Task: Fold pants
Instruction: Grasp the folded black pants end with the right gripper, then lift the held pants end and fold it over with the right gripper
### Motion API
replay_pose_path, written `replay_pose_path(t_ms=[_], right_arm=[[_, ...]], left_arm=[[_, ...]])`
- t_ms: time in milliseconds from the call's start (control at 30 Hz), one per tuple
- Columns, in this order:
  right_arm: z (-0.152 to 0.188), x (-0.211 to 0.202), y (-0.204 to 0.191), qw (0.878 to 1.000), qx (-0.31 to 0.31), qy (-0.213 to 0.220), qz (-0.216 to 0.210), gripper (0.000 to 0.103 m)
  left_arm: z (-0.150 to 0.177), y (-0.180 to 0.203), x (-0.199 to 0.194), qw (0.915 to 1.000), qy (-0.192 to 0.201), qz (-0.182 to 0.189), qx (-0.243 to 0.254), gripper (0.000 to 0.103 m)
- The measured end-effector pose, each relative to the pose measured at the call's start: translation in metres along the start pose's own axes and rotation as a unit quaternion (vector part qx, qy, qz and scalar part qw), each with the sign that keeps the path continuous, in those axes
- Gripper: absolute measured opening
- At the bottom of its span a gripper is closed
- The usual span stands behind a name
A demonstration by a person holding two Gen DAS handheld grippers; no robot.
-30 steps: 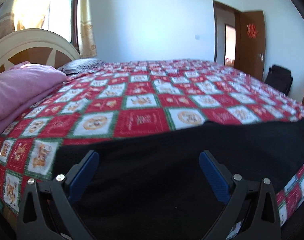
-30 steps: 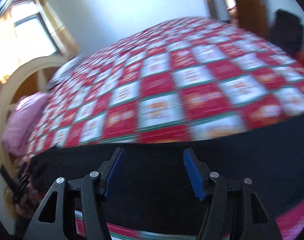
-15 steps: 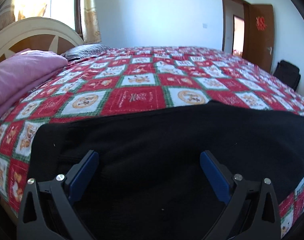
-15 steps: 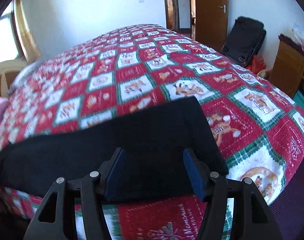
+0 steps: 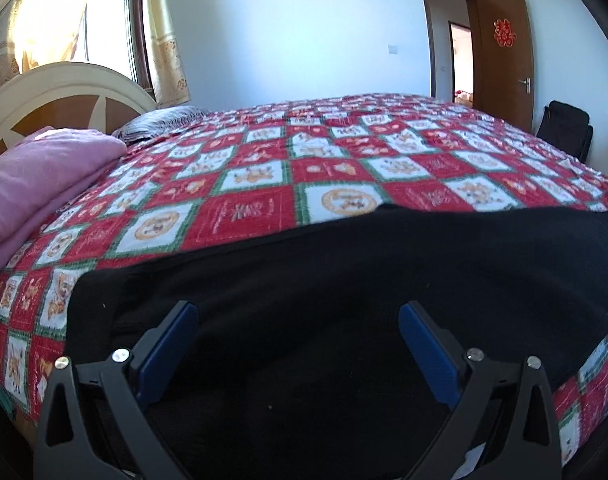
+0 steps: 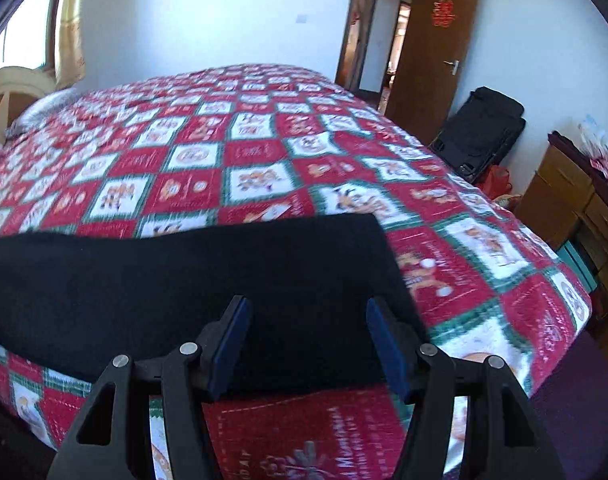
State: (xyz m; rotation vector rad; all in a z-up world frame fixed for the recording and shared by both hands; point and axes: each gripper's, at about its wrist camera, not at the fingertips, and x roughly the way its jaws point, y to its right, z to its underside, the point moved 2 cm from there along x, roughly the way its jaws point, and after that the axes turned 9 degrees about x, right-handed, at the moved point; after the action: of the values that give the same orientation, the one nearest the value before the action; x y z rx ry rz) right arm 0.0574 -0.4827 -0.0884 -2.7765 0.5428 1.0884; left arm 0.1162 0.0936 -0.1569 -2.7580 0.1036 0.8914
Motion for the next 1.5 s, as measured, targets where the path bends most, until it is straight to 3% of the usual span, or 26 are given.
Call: replay_pose_path(t_ms=[167, 300, 433, 533, 700, 767, 867, 1000, 1200, 1333, 1433, 1500], right_arm=[[-0.001, 0.003, 0.018, 1.0, 0.017, -0.003, 0.013, 0.062], [-0.002, 0.007, 0.038, 0.998, 0.058, -0.018, -0.01, 0.062], [-0.001, 0.005, 0.038, 0.998, 0.055, -0.02, -0.012, 0.062], [-0.003, 0.004, 0.046, 0.996, 0.079, -0.029, -0.039, 0.062], [-0.008, 0.002, 0.082, 0.973, 0.186, -0.053, -0.125, 0.056], [-0.008, 0.003, 0.095, 0.96, 0.226, -0.063, -0.153, 0.05], [-0.006, 0.006, 0.1, 0.95, 0.243, -0.083, -0.179, 0.049], [-0.004, 0.006, 0.097, 0.946, 0.25, -0.091, -0.185, 0.049], [-0.003, 0.001, 0.094, 0.946, 0.24, -0.114, -0.185, 0.049], [-0.001, 0.011, 0.087, 0.947, 0.243, -0.094, -0.188, 0.048], [-0.002, 0.014, 0.079, 0.959, 0.218, -0.079, -0.164, 0.037], [-0.002, 0.014, 0.081, 0.957, 0.222, -0.072, -0.174, 0.024]], left_arm=[[0.007, -0.008, 0.005, 0.9998, -0.005, 0.005, -0.016, 0.103], [0.007, -0.012, 0.005, 0.9998, -0.005, 0.003, -0.017, 0.103], [0.006, -0.027, 0.005, 0.9994, -0.008, -0.017, -0.03, 0.103], [0.005, -0.049, 0.003, 0.9982, -0.007, -0.04, -0.043, 0.103], [0.012, -0.105, 0.001, 0.9923, -0.013, -0.091, -0.083, 0.103], [0.022, -0.126, 0.005, 0.9889, -0.022, -0.097, -0.111, 0.103], [0.038, -0.139, 0.016, 0.9861, -0.043, -0.094, -0.13, 0.103], [0.044, -0.143, 0.018, 0.9833, -0.035, -0.074, -0.163, 0.103], [0.041, -0.138, 0.015, 0.9857, -0.035, -0.087, -0.14, 0.103], [0.047, -0.141, 0.019, 0.9822, -0.028, -0.073, -0.171, 0.103], [0.046, -0.141, 0.018, 0.9825, -0.029, -0.073, -0.169, 0.103], [0.046, -0.141, 0.018, 0.982, -0.032, -0.072, -0.172, 0.103]])
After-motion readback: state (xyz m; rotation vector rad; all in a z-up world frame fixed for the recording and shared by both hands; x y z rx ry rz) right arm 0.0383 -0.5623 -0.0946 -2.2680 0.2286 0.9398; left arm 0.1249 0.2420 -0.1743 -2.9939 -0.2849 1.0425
